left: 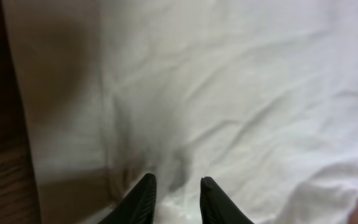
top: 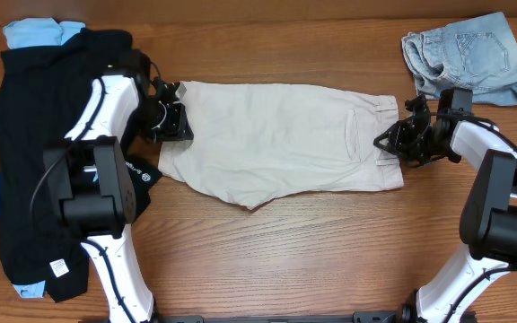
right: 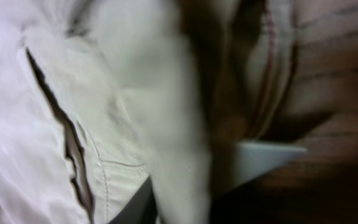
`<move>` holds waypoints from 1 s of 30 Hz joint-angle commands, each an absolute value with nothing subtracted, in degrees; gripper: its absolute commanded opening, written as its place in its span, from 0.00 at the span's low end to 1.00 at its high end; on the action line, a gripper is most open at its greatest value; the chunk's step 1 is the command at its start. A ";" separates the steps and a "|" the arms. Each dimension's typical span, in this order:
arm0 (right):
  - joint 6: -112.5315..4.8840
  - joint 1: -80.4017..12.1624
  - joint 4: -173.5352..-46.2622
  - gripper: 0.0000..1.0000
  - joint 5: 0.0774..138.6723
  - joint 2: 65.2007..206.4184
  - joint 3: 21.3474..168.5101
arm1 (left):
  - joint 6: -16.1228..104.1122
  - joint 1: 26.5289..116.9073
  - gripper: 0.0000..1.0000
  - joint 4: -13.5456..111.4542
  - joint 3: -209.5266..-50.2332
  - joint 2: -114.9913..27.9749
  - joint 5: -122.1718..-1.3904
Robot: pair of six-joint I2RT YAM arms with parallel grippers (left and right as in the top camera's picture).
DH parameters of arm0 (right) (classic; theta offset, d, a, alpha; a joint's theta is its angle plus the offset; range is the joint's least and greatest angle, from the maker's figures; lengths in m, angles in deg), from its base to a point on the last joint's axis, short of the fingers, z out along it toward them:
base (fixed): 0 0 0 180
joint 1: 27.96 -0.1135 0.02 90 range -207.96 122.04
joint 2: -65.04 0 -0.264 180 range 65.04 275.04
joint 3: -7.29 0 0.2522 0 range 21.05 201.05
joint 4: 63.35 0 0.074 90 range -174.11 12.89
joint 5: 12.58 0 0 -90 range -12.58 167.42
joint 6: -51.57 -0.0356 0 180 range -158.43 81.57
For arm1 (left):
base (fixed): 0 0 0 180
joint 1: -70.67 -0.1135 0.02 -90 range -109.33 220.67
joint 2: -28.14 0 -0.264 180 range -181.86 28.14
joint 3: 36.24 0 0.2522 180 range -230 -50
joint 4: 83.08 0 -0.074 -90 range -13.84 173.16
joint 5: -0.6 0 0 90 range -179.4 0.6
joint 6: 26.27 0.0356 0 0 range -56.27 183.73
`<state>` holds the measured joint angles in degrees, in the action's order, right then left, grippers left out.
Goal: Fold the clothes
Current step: 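Release and press the folded shorts flat with both grippers, then grasp the right end of the folded shorts with the right gripper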
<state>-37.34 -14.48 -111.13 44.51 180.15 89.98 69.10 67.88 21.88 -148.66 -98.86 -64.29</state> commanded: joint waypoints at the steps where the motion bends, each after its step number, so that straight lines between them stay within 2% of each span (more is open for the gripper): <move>1: -38.24 -14.77 -110.30 0.04 43.81 181.41 89.26 | 71.50 66.09 0.31 20.53 -151.47 -98.90 -56.40; 7: -38.41 -12.93 -111.68 0.04 43.53 180.65 89.54 | 73.40 63.90 0.35 17.34 -154.88 -98.82 -55.05; 12: -38.13 -7.92 -118.39 0.04 43.92 176.67 91.22 | 75.37 63.97 0.36 16.99 -154.82 -98.84 -55.05; 18: -36.84 -3.82 -129.87 0.04 51.42 172.43 94.35 | 75.35 64.60 0.18 19.46 -154.73 -98.95 -54.83; 22: -34.94 -4.80 -131.42 0.04 51.97 172.30 94.52 | 75.39 65.30 0.04 21.03 -154.73 -98.95 -54.33; 25: -35.25 -6.92 -130.59 0.04 53.17 172.30 94.52 | 78.08 67.14 0.04 23.15 -154.73 -98.95 -51.31; 30: -35.70 -7.84 -130.67 0.04 53.45 172.30 94.52 | 78.08 70.75 0.04 26.10 -154.73 -99.49 -53.32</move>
